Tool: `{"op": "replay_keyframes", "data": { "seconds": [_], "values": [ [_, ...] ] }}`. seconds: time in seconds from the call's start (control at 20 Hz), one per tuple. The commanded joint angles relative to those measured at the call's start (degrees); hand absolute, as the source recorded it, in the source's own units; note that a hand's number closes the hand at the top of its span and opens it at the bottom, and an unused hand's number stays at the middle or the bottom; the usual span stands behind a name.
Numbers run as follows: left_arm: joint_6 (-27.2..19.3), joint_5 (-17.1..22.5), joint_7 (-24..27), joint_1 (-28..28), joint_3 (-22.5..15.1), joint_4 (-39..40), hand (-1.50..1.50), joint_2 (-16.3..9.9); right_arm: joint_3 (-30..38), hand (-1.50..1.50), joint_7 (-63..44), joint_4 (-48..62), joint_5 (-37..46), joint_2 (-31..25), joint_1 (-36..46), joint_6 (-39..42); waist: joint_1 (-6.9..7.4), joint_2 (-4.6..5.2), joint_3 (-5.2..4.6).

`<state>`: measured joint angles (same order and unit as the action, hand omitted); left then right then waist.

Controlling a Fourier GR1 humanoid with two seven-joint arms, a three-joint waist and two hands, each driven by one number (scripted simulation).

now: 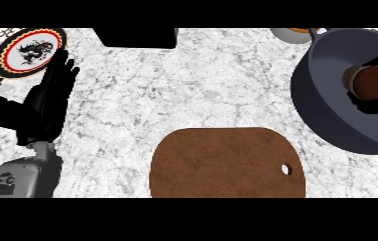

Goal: Pick the cupcake from the cutting board and place it in the pot

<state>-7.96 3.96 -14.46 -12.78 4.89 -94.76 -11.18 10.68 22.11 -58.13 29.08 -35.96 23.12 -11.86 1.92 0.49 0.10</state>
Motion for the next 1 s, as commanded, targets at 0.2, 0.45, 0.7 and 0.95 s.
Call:
{"op": "replay_keyframes", "data": {
  "seconds": [0.2,0.45,0.7,0.95],
  "values": [
    [0.0,-0.5,1.0,-1.3,0.3,2.7,0.00,0.3,0.8,-1.50,3.2,23.3,-1.6,2.2,12.2,7.7,-0.01,0.22,0.02],
    [1.4,0.8,1.3,-0.7,0.8,2.0,0.00,0.0,2.7,-1.50,12.4,30.5,-5.5,2.4,13.8,16.4,0.16,0.33,0.09],
    [1.0,0.8,2.6,-1.3,2.0,3.4,0.00,-0.1,10.7,-1.50,16.4,32.4,-15.0,3.4,16.0,22.2,-0.43,0.14,0.10],
    [2.9,1.1,3.9,0.6,2.4,3.1,0.00,-1.5,15.4,-1.50,16.7,39.7,-19.3,-0.7,19.5,29.1,0.21,0.35,0.09]
  ]
}}
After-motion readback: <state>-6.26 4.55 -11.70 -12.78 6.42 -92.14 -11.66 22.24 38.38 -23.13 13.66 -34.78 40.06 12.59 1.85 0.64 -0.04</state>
